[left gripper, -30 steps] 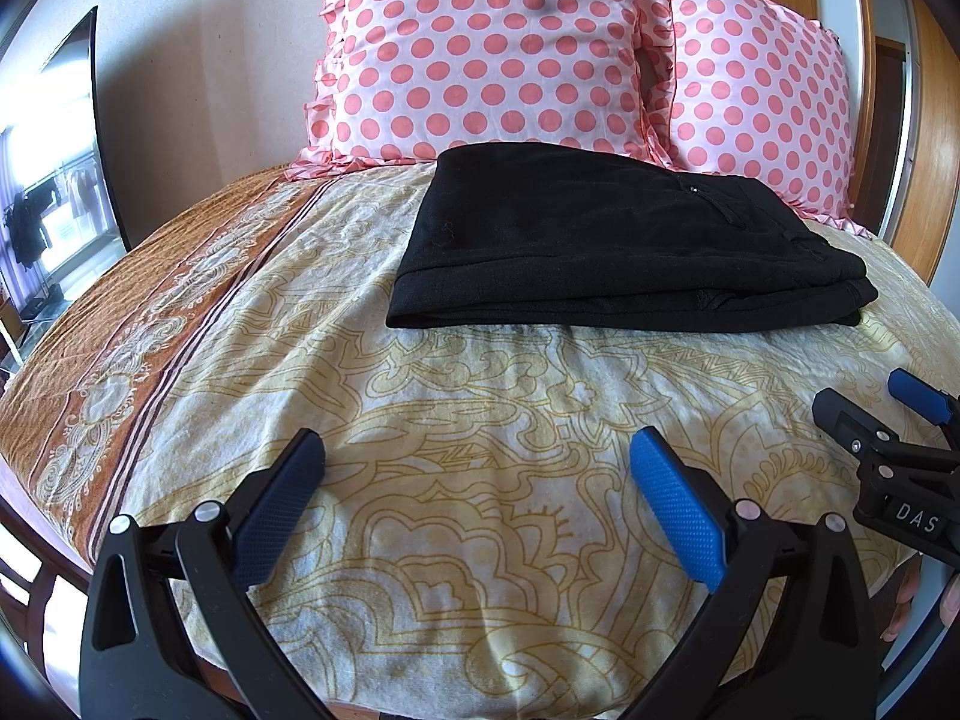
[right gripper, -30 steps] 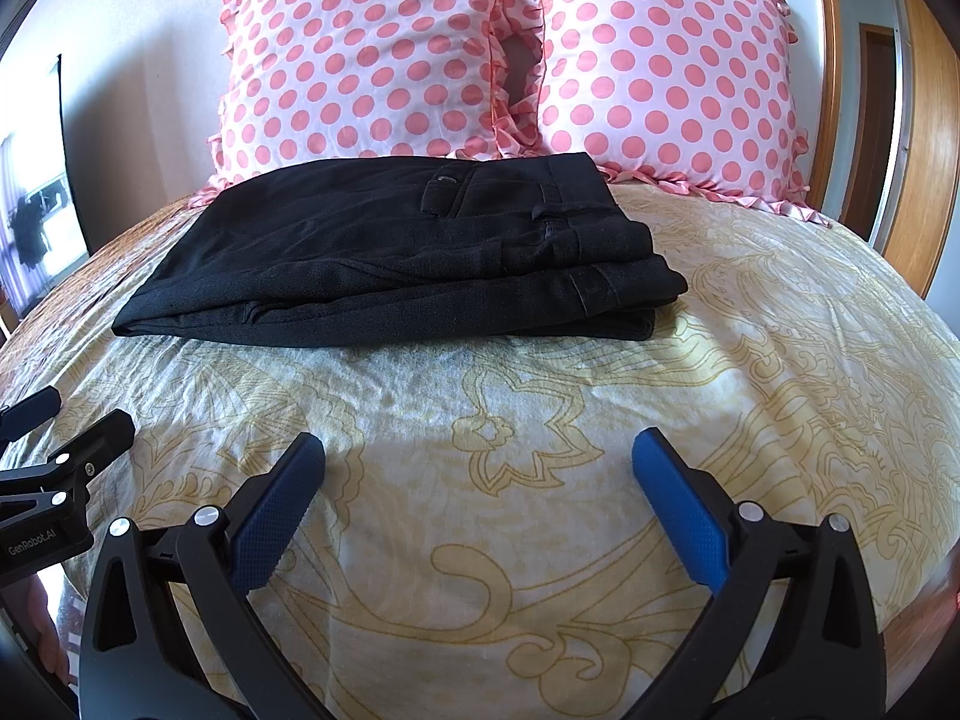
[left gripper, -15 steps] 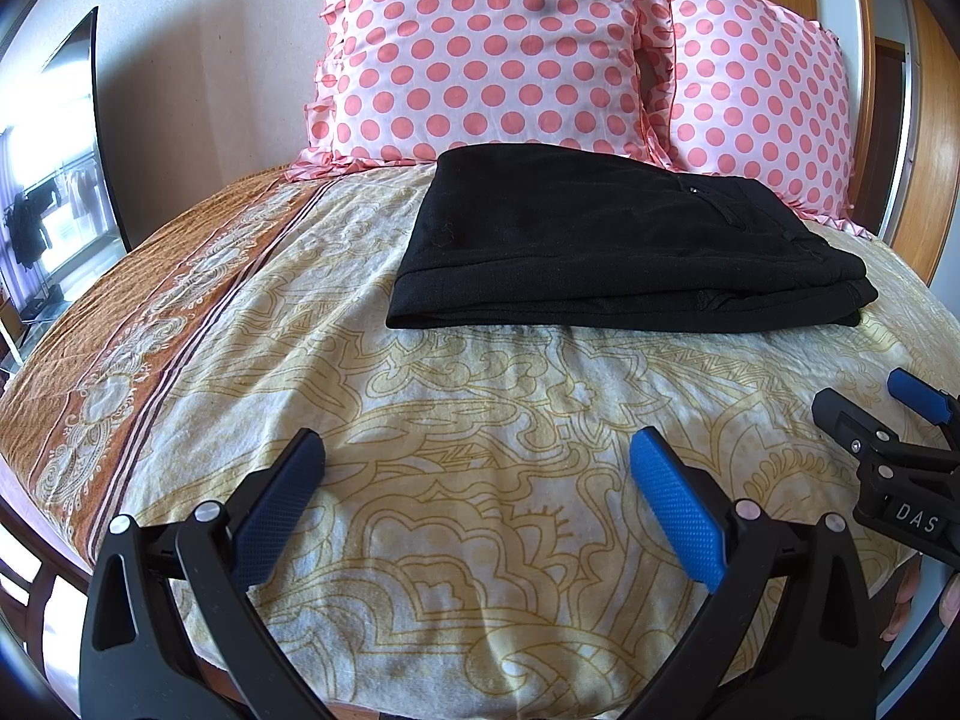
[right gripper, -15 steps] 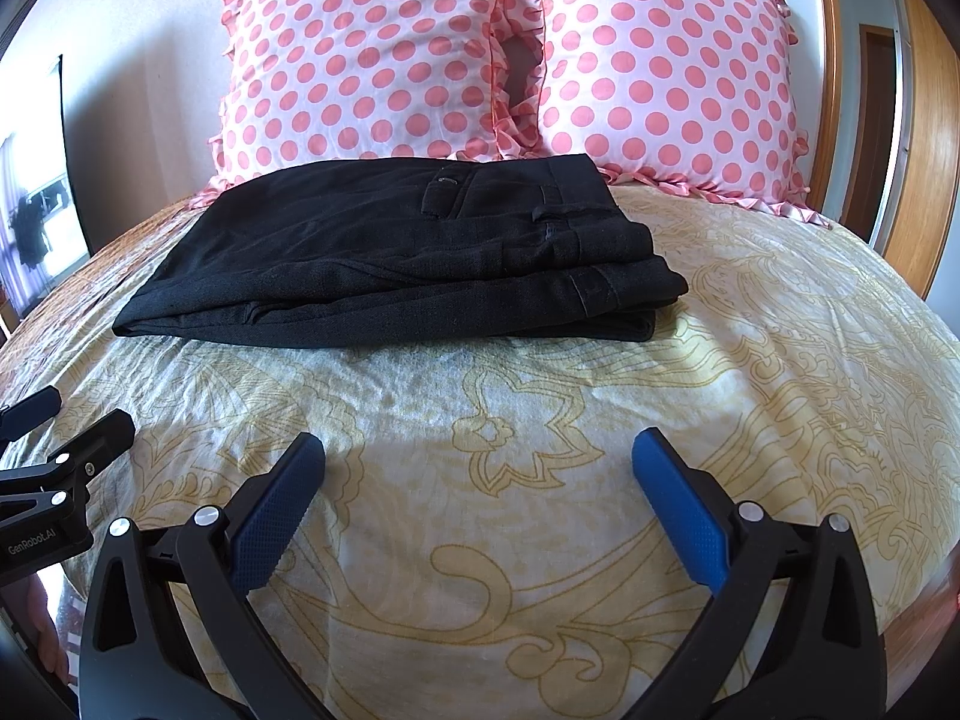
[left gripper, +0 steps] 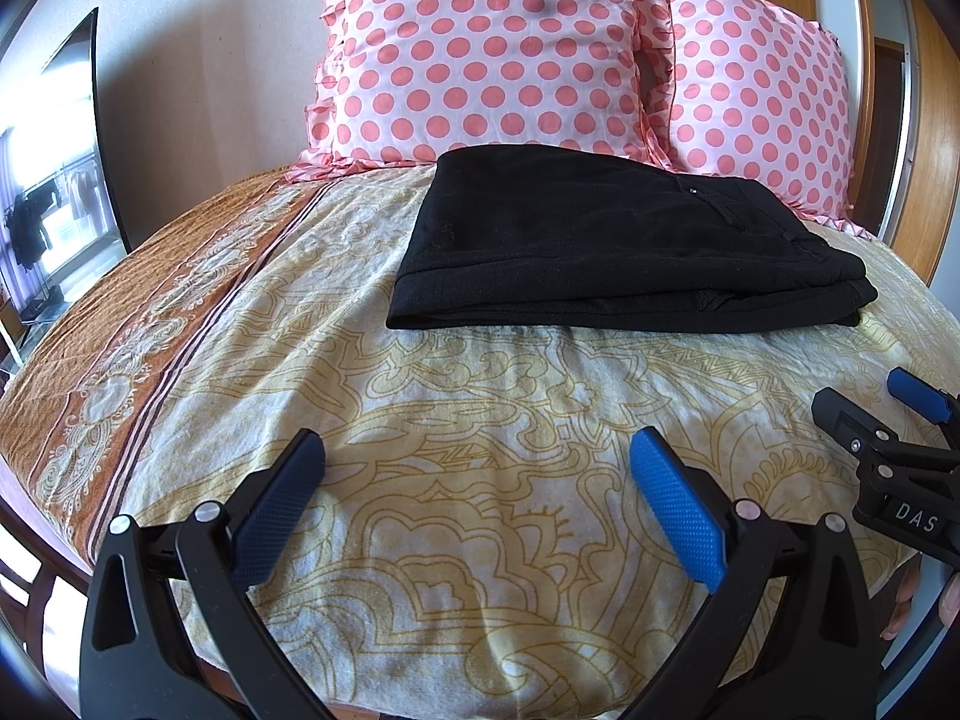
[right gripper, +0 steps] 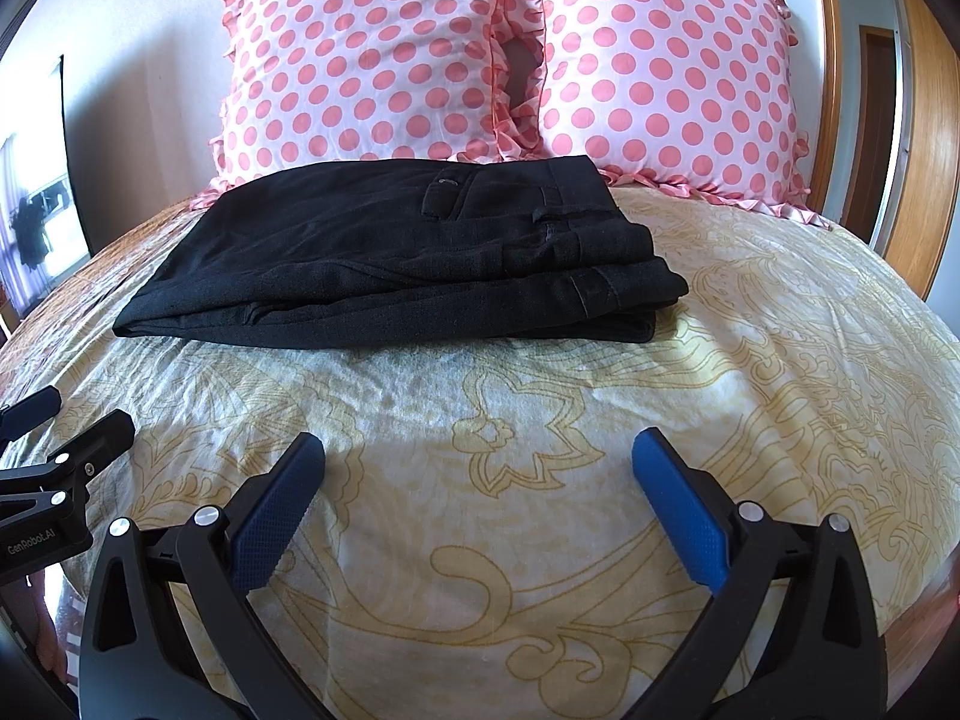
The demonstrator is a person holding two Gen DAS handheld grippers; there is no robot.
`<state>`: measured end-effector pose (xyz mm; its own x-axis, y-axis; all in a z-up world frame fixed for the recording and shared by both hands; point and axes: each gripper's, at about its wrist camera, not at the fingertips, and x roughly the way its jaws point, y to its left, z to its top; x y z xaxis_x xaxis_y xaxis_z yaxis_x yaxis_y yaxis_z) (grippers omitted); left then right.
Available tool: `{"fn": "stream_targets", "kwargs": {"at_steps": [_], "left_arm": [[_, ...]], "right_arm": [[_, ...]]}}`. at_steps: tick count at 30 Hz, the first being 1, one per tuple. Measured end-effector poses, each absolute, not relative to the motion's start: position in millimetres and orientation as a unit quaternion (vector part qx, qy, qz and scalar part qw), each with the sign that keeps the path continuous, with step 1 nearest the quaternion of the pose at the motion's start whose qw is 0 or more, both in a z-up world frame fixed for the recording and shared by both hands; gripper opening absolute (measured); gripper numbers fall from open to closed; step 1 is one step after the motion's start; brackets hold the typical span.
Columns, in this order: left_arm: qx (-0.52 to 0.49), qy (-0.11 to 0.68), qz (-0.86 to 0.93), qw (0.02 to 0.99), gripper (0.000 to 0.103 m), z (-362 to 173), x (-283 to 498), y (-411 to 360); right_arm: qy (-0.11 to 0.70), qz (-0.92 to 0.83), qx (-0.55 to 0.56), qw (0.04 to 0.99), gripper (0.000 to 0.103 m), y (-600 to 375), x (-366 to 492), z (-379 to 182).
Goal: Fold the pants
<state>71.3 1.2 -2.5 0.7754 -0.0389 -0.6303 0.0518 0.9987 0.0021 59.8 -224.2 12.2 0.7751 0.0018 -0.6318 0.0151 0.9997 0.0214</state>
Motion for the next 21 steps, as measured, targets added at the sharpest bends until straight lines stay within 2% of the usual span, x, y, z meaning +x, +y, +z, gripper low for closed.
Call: {"fn": "stream_targets", "kwargs": {"at_steps": [21], "left_arm": [[0.009, 0.331, -0.024, 0.943, 0.101, -1.9, 70.8, 0.0]], "right_arm": [[0.334, -0.004, 0.013, 0.942, 0.102, -223.4, 59.8, 11.8]]}}
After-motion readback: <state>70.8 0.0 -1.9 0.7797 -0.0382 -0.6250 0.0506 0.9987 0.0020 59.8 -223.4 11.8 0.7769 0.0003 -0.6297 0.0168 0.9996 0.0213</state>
